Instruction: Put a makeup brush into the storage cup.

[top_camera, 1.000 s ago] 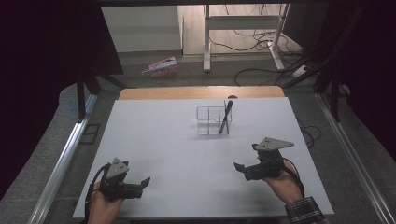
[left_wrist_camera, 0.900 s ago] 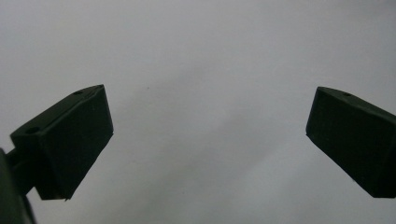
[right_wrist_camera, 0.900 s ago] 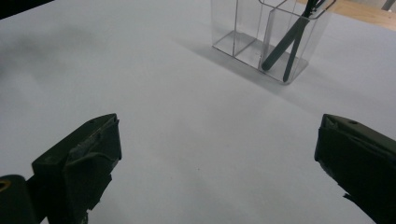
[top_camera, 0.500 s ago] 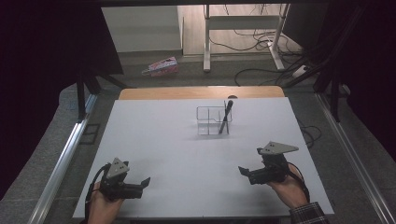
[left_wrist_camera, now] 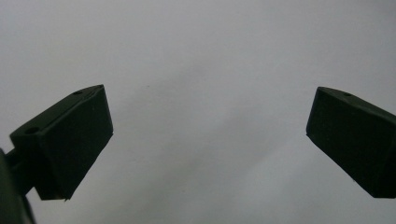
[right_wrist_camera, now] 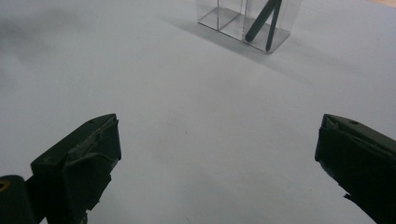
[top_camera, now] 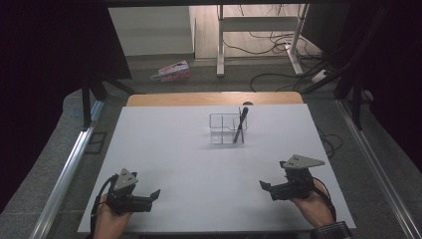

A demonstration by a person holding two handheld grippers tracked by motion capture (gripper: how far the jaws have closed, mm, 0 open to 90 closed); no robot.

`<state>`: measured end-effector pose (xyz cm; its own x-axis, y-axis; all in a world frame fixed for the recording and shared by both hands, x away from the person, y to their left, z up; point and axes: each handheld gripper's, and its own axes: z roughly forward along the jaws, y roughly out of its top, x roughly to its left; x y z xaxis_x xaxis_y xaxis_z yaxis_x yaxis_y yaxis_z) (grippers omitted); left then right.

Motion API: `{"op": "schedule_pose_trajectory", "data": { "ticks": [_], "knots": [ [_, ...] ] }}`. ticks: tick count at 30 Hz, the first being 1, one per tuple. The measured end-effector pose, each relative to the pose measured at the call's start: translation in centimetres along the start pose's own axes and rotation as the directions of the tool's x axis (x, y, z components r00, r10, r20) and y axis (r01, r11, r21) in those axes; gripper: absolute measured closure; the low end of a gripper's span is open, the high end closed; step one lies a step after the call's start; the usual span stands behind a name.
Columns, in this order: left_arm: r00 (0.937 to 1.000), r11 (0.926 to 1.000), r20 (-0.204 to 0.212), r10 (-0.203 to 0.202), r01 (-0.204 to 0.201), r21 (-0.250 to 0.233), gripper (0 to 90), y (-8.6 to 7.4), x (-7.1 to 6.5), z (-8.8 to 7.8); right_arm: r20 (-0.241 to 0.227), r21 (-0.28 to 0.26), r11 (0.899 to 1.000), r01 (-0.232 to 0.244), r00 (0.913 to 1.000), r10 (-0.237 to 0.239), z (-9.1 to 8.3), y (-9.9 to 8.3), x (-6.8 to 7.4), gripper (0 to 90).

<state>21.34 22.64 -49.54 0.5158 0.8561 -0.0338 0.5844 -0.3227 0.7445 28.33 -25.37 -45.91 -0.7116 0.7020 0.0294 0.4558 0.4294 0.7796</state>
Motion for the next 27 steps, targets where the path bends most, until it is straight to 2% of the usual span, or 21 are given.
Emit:
{"op": "schedule_pose_trajectory", "data": {
  "ticks": [27],
  "knots": [
    [1.0,1.0,-0.002,0.002,-0.002,0.0,0.6,0.0,0.0,0.0,0.064,0.033,0.999,-0.007,0.9979,0.005,-2.2,-2.0,-0.4,0.1]
  ]
}}
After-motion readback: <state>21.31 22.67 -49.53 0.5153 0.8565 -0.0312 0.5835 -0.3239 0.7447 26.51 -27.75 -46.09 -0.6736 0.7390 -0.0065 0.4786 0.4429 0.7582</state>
